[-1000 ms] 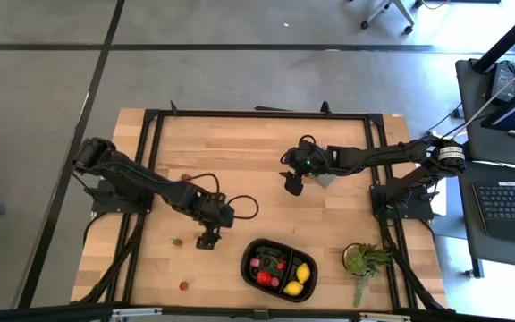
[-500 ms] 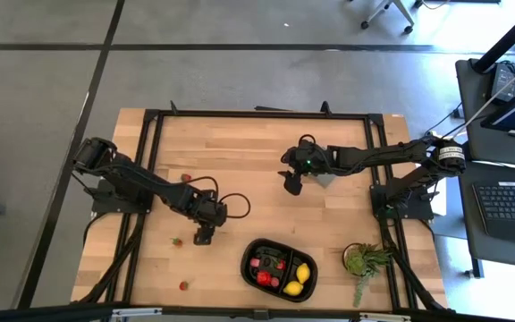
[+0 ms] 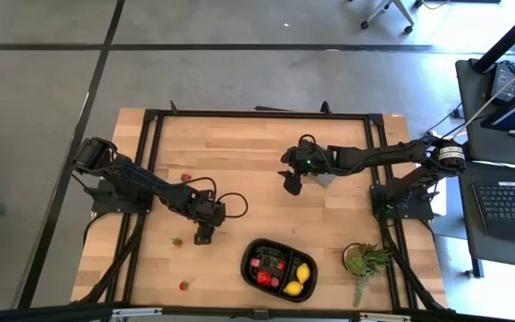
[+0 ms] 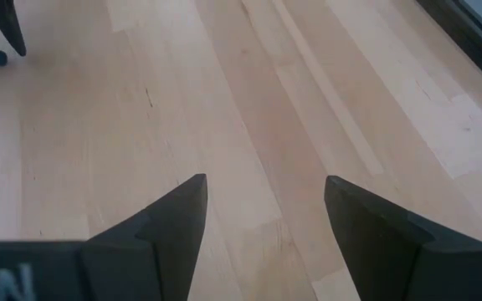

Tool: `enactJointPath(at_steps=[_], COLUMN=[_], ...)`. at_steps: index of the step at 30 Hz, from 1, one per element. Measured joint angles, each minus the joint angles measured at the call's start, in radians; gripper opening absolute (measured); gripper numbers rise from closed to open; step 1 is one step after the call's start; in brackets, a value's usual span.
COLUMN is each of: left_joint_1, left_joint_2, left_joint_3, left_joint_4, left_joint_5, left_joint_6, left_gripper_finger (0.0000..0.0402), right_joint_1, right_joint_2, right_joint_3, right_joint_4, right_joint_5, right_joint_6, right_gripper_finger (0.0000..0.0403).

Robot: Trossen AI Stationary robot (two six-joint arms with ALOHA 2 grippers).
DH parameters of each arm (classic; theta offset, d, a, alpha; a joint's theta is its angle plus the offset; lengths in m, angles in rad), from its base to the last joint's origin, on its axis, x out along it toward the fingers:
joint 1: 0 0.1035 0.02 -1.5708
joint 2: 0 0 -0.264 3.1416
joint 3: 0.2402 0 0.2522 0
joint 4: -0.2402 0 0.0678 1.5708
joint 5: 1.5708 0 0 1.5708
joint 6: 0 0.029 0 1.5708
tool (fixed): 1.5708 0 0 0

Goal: Pick and placing Produce into tupperware
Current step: Put the blueberry into the black bin

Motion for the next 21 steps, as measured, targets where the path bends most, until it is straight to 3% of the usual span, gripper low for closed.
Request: enactJointPath(at_steps=[21], left_joint_1=[0.0], left_joint_2=[0.023], left_joint_3=[0.002], left_joint_4=[0.007], left_joint_5=[-0.007], left_joint_6=[-0.041], left_gripper_finger=[0.0142], right_joint_1=[0.0], right_joint_2=[0.0], right_joint_3=[0.0], right_joint_4=[0.0], right_joint_5=[0.0], right_joint_6=[0.0], right_gripper_finger=[0.0243])
